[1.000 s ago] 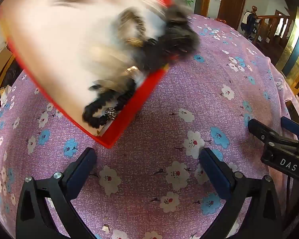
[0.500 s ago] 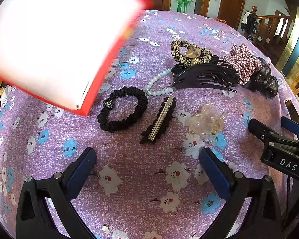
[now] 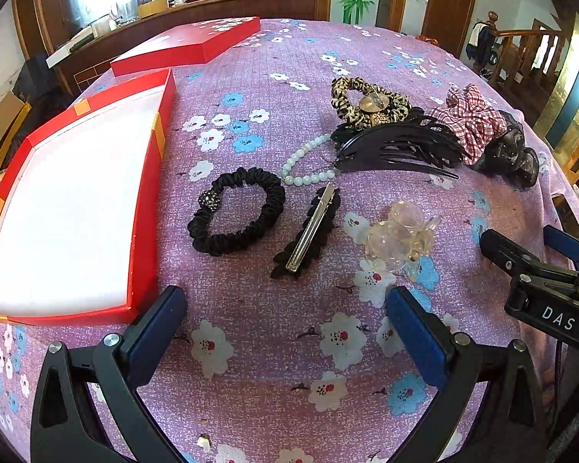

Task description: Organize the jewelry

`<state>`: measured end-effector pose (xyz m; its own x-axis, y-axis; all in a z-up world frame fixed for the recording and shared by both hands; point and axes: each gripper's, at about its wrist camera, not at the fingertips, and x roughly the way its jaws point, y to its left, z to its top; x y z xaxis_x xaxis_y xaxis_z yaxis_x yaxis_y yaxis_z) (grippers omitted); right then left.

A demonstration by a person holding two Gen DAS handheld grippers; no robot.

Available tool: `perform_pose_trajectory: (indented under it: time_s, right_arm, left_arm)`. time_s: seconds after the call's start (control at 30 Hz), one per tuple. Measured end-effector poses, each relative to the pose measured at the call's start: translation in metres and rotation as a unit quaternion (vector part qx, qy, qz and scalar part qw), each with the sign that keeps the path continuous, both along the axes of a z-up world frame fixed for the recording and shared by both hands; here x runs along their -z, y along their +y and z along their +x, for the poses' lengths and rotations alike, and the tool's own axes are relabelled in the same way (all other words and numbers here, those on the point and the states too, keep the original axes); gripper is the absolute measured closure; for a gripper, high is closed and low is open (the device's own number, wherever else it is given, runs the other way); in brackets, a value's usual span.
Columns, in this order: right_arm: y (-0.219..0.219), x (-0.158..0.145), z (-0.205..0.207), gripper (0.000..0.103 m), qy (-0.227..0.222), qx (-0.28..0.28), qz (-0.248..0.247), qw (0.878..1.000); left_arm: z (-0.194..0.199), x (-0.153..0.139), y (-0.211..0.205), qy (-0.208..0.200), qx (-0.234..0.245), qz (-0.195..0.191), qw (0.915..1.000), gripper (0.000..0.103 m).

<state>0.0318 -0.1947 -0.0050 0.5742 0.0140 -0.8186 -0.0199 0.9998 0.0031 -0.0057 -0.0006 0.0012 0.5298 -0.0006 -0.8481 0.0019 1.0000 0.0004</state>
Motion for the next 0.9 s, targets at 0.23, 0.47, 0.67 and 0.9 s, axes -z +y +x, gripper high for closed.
perform_pose_trajectory:
  time_s: [0.23,0.47,0.67,0.9]
  right_arm:
    - [-0.001,0.001,-0.003,0.0,0.008,-0.016,0.001,1.0]
    - [-0.025,-0.025,-0.03,0.001,-0.087,0.027,0.027,0.995]
    - [-0.011,-0.055,-0.069,0.0,-0.203,-0.005,0.006,0.979]
    - [-0.008,-0.056,-0.07,0.0,-0.209,-0.009,0.002,0.978]
  left_arm:
    - [0.002,0.0,-0.001,0.0,-0.018,0.0,0.9998,0.0]
    - [-0.011,-0.012,-0.002,-0.053,-0.03,0.001,0.9982,0.0]
    - [-0.05,-0.037,-0.006,-0.153,-0.012,0.012,0.9881,0.0]
    - [-0.05,-0.038,-0.006,-0.151,-0.011,0.011,0.9884,0.0]
